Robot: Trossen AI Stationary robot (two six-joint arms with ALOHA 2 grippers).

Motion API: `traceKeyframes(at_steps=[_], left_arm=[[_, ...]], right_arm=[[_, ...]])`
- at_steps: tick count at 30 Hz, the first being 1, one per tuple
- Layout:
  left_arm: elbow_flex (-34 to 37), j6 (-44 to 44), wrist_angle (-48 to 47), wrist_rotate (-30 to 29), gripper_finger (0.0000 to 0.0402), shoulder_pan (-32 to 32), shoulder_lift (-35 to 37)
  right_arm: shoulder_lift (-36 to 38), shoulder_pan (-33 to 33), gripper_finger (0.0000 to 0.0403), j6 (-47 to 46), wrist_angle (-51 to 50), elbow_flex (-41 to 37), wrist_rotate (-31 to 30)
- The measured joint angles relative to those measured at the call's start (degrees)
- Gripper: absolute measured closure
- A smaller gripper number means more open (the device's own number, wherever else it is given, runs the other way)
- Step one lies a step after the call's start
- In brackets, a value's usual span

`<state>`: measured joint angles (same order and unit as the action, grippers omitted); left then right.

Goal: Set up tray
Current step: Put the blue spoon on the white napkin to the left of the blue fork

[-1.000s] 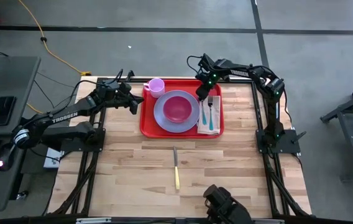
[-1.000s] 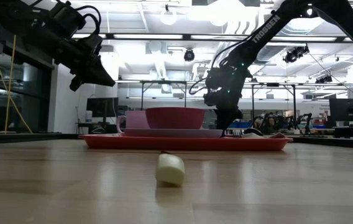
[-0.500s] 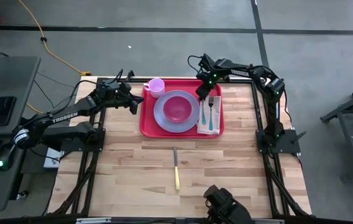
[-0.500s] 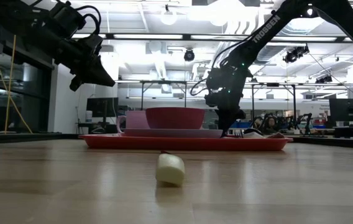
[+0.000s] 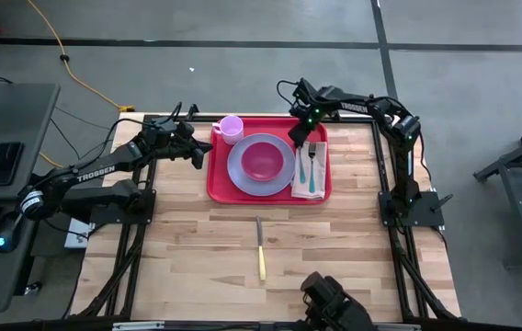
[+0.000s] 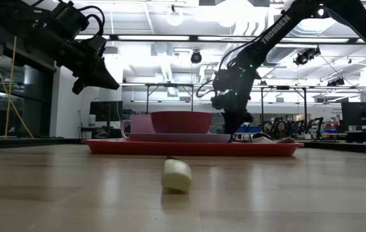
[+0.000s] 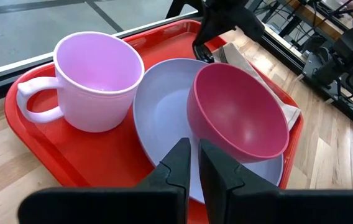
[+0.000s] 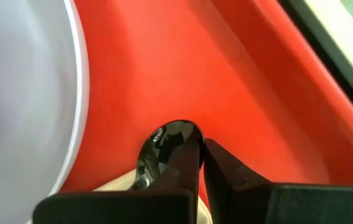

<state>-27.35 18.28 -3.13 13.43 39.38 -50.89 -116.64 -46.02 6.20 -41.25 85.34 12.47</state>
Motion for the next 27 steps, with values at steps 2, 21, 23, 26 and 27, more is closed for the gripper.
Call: traceKeyframes(at_steps=[2, 21, 23, 26, 27], left_arm=[[0.0, 0.0, 0.0, 0.0, 0.0339, 0.0, 0.0], [0.0, -0.4, 0.0, -0.1, 0.0339, 0.0, 0.0], [0.0, -0.5, 0.0, -0.1, 0.0339, 0.0, 0.0], [0.0, -0.8, 0.0, -0.1, 0.0339, 0.0, 0.0], [0.0, -1.0, 0.0, -0.1, 0.0339, 0.0, 0.0]], right_arm=[[0.0, 0.0, 0.0402, -0.2, -0.1, 0.5, 0.1], [2.2, -0.2, 0.0402, -5.0, -4.0, 1.3, -0.7], [2.7, -0.2, 0.0402, -6.1, -4.2, 1.3, -0.6], [3.2, -0.2, 0.0402, -7.0, -5.0, 1.3, -0.5], [3.3, 0.0, 0.0402, -7.4, -5.2, 1.3, -0.6]])
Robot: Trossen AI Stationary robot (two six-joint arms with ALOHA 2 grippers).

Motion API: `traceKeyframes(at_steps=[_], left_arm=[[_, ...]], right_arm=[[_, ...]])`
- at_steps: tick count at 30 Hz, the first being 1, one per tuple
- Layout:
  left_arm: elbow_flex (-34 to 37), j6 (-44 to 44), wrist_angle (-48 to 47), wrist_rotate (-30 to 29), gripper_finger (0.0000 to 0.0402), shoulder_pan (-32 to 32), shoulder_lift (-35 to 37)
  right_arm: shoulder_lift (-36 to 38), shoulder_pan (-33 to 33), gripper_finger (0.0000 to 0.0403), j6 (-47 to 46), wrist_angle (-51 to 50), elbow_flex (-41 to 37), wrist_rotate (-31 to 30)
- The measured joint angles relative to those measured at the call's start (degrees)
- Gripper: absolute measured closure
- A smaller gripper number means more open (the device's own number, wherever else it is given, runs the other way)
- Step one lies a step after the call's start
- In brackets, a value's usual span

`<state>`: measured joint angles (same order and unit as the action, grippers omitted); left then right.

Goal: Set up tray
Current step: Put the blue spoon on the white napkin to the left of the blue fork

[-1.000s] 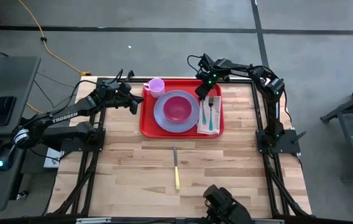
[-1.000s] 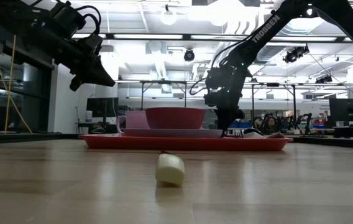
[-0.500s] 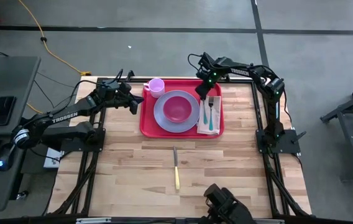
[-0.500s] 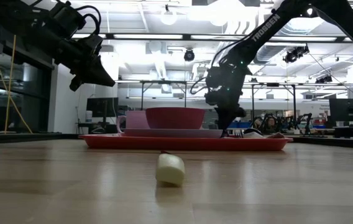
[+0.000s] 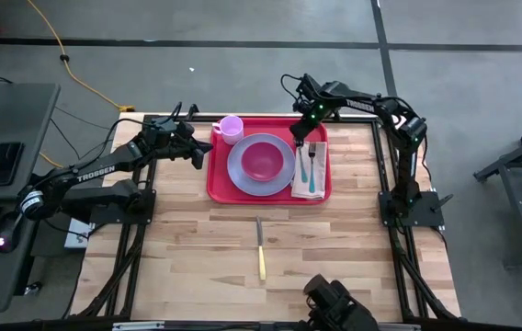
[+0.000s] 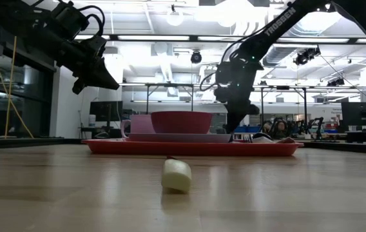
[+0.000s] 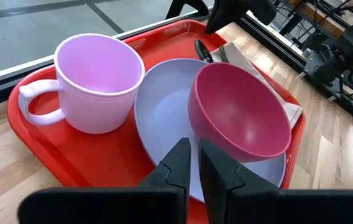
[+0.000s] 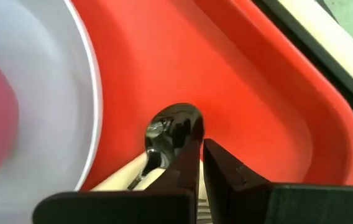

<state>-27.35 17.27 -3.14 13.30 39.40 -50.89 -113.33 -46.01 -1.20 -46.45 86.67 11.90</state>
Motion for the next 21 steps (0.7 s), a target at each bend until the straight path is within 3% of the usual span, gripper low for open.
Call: traceKeyframes(at_steps=[7, 13, 21], left_arm=[[0.0, -0.5, 0.0, 0.0, 0.0339, 0.0, 0.0], [0.0, -0.5, 0.0, 0.0, 0.0339, 0.0, 0.0], [0.0, -0.5, 0.0, 0.0, 0.0339, 0.0, 0.0]], right_arm=[[0.2, 1.2, 0.0403, 0.0, 1.0, -0.4, -2.4], [0.2, 1.1, 0.0402, 0.1, 5.6, -0.4, 2.5], [0.0, 2.7, 0.0402, 1.6, 11.2, -0.3, 3.5]])
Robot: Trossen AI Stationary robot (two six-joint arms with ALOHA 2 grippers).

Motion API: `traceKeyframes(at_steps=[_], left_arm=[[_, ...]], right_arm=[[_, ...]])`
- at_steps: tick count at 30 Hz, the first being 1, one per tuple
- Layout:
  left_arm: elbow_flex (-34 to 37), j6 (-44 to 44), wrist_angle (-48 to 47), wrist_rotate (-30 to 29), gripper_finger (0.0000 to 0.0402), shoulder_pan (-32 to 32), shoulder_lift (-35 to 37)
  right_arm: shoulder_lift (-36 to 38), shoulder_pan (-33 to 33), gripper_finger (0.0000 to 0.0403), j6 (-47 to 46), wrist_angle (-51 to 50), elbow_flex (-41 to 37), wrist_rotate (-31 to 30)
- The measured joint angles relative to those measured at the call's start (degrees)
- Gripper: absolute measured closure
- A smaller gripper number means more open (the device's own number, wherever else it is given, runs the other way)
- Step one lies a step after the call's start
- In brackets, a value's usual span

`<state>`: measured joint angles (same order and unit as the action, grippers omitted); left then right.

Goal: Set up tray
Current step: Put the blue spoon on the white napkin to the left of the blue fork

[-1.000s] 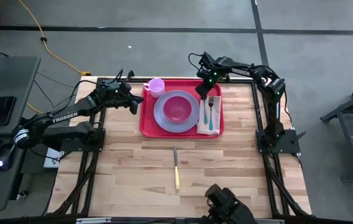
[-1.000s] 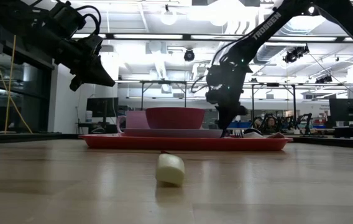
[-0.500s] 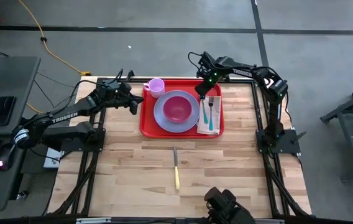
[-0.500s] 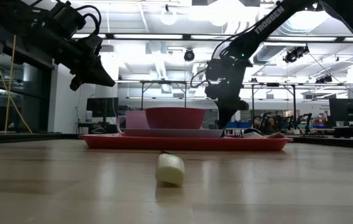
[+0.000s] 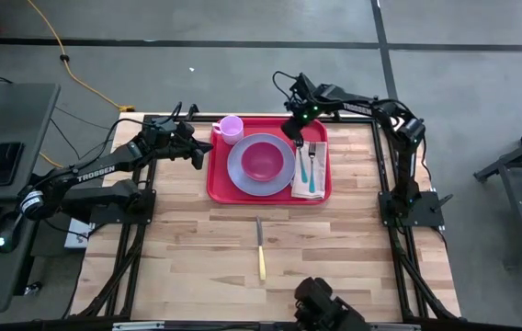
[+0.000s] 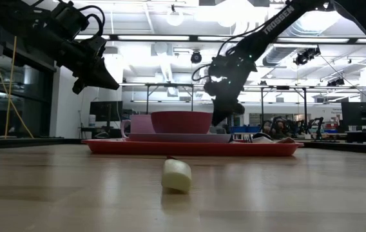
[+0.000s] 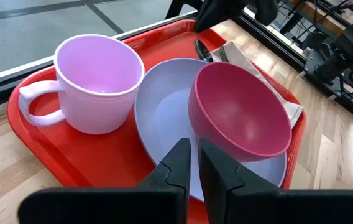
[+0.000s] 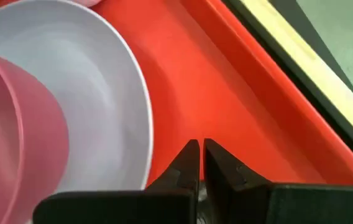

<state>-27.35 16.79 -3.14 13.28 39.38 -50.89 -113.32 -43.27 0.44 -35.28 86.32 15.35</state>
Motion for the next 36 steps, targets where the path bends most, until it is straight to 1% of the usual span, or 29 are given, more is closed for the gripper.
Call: traceKeyframes(at_steps=[11, 22, 36], left_arm=[[0.0, 0.6, 0.0, 0.2, 0.0339, 0.0, 0.0], [0.0, 1.5, 0.3, 0.4, 0.0339, 0.0, 0.0], [0.0, 1.5, 0.3, 0.3, 0.0339, 0.0, 0.0]], right_arm=[[-2.3, 0.2, 0.0402, 2.2, 0.5, 0.0, -1.5], [-4.0, 0.6, 0.0402, 3.4, 0.7, 0.0, -0.7], [-4.1, 0.5, 0.0402, 4.7, -2.6, 0.0, -3.2]])
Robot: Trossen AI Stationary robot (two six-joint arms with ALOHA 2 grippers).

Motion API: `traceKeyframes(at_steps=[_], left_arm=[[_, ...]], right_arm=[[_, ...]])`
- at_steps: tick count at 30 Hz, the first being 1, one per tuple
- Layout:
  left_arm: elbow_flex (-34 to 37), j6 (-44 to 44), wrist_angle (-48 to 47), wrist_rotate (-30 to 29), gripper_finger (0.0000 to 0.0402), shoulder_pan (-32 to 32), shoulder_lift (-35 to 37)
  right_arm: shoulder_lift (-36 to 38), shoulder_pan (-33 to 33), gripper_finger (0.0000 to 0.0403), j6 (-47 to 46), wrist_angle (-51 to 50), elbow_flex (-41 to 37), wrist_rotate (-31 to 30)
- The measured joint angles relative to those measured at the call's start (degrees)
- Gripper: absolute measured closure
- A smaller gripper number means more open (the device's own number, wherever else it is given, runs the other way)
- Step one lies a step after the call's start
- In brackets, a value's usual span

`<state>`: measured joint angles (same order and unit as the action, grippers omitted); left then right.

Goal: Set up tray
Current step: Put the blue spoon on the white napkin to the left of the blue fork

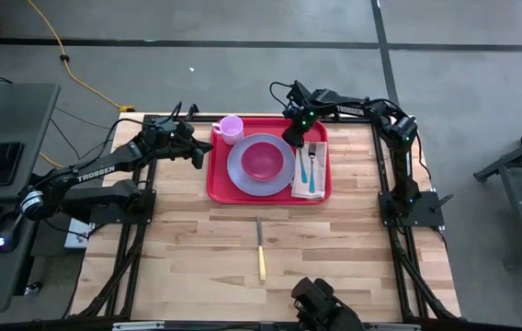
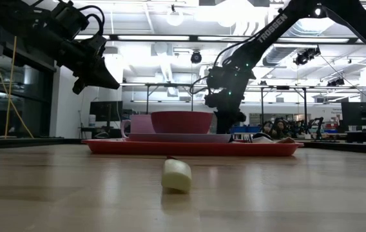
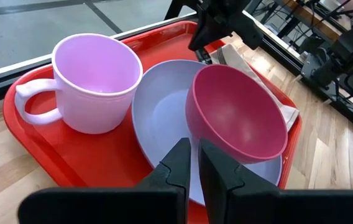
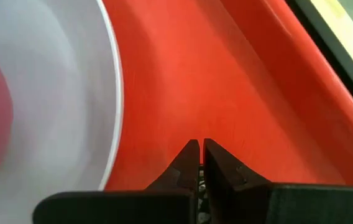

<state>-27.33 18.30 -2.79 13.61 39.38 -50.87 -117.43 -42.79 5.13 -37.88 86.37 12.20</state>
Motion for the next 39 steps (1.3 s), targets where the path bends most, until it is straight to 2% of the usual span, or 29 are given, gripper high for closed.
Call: traceKeyframes(at_steps=[9, 23, 28, 39], left_arm=[[0.0, 0.0, 0.0, 0.0, 0.0339, 0.0, 0.0], [0.0, 0.0, 0.0, -0.2, 0.0339, 0.0, 0.0], [0.0, 0.0, 0.0, -0.2, 0.0339, 0.0, 0.0], [0.0, 0.0, 0.0, -0.4, 0.0339, 0.0, 0.0]], right_arm=[[0.0, 0.0, 0.0402, 0.3, -2.7, 0.0, -2.4], [0.0, 0.0, 0.0403, -0.1, -4.3, 0.3, -2.5], [0.1, -0.3, 0.0403, -0.1, -3.3, 0.4, -5.5], [0.4, -2.0, 0.0403, -0.2, -3.4, 0.9, 0.0]])
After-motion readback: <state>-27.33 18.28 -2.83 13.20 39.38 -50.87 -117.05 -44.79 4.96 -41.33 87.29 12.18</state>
